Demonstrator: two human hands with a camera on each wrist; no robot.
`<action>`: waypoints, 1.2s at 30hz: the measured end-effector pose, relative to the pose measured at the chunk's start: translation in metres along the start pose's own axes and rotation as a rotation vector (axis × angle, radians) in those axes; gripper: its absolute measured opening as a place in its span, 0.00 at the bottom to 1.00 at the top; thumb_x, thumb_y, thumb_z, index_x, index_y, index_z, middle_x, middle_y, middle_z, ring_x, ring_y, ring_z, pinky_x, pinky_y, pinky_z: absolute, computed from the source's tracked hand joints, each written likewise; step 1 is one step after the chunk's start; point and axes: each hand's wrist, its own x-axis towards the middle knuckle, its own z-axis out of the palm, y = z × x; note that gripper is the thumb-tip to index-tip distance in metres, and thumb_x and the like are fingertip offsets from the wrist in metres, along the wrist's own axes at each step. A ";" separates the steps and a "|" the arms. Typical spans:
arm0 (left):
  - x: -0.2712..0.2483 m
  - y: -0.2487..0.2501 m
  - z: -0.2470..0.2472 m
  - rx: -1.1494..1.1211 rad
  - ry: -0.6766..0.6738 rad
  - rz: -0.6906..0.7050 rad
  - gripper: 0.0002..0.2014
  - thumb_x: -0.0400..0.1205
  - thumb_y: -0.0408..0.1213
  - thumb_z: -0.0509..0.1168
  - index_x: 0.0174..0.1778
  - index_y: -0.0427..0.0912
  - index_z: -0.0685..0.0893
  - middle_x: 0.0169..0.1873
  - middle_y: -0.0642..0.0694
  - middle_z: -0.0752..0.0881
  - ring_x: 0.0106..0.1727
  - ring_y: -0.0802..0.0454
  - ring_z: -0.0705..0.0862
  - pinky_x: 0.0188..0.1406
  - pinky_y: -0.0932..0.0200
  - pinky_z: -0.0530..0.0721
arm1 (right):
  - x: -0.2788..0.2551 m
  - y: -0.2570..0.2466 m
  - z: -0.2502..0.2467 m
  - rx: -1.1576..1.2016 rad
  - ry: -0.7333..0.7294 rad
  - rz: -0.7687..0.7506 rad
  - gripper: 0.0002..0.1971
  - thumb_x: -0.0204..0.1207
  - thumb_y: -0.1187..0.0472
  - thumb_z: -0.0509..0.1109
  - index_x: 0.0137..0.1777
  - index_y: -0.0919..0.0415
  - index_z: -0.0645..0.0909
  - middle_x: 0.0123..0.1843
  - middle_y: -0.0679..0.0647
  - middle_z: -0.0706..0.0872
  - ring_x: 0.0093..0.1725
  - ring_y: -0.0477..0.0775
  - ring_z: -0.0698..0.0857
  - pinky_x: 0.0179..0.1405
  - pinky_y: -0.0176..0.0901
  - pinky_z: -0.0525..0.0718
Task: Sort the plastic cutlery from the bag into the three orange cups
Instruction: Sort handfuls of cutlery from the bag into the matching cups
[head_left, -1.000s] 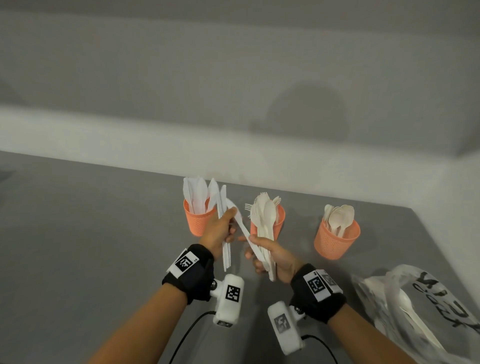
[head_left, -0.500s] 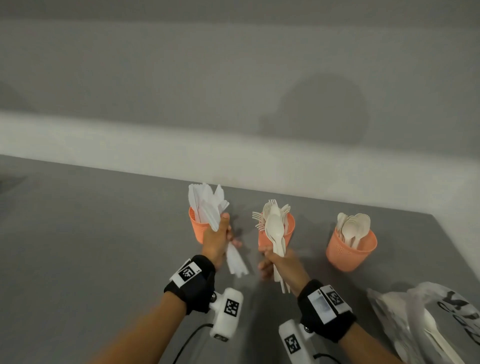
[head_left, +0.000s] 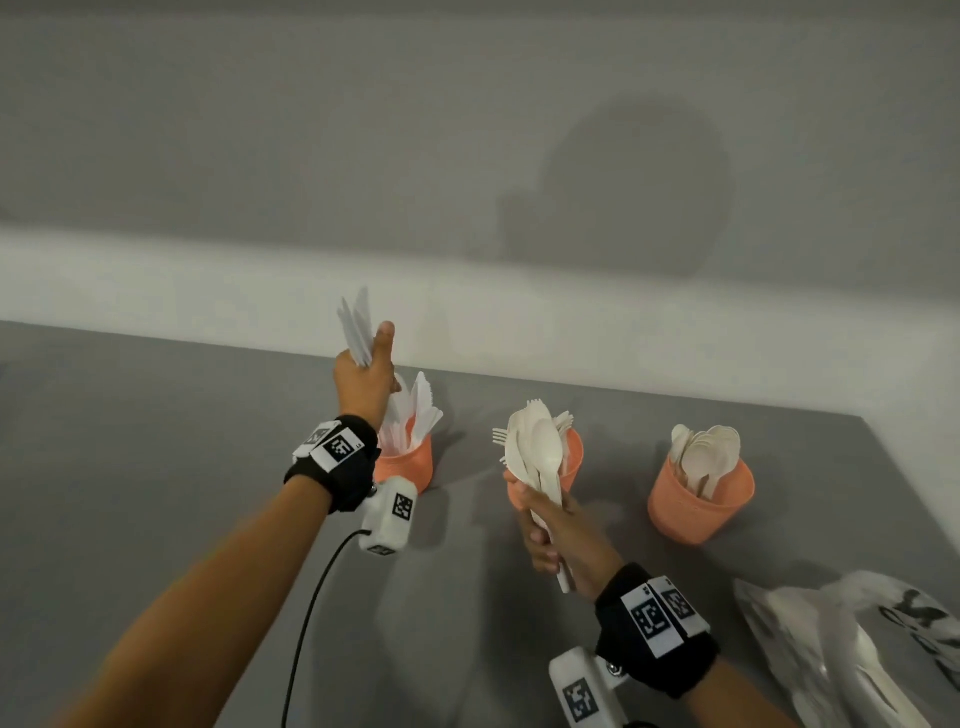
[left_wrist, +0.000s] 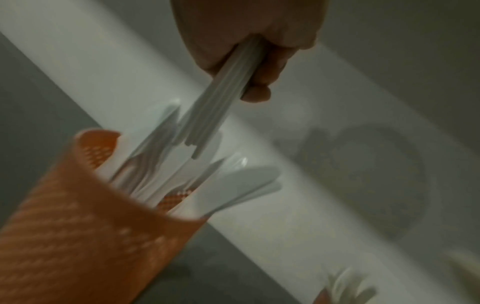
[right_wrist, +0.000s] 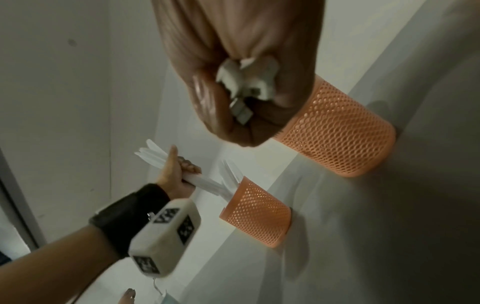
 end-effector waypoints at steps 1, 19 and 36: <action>-0.003 -0.009 0.000 0.031 -0.016 -0.006 0.23 0.80 0.49 0.65 0.25 0.37 0.75 0.19 0.41 0.76 0.14 0.63 0.75 0.22 0.72 0.78 | 0.000 -0.001 0.000 0.001 -0.003 0.005 0.07 0.81 0.54 0.63 0.48 0.55 0.81 0.20 0.48 0.66 0.14 0.42 0.61 0.12 0.29 0.59; 0.002 -0.050 -0.022 0.868 -0.344 0.721 0.18 0.80 0.38 0.55 0.50 0.29 0.86 0.42 0.33 0.89 0.41 0.35 0.88 0.42 0.49 0.84 | -0.004 -0.004 0.006 -0.071 0.000 0.007 0.15 0.80 0.52 0.63 0.63 0.56 0.79 0.21 0.48 0.69 0.16 0.41 0.64 0.13 0.30 0.64; -0.091 0.005 0.005 0.320 -0.278 0.394 0.24 0.81 0.53 0.54 0.64 0.42 0.79 0.49 0.50 0.84 0.50 0.54 0.81 0.50 0.63 0.78 | -0.005 -0.004 0.002 0.046 0.063 -0.057 0.13 0.83 0.52 0.59 0.40 0.59 0.74 0.20 0.48 0.74 0.14 0.42 0.65 0.12 0.30 0.62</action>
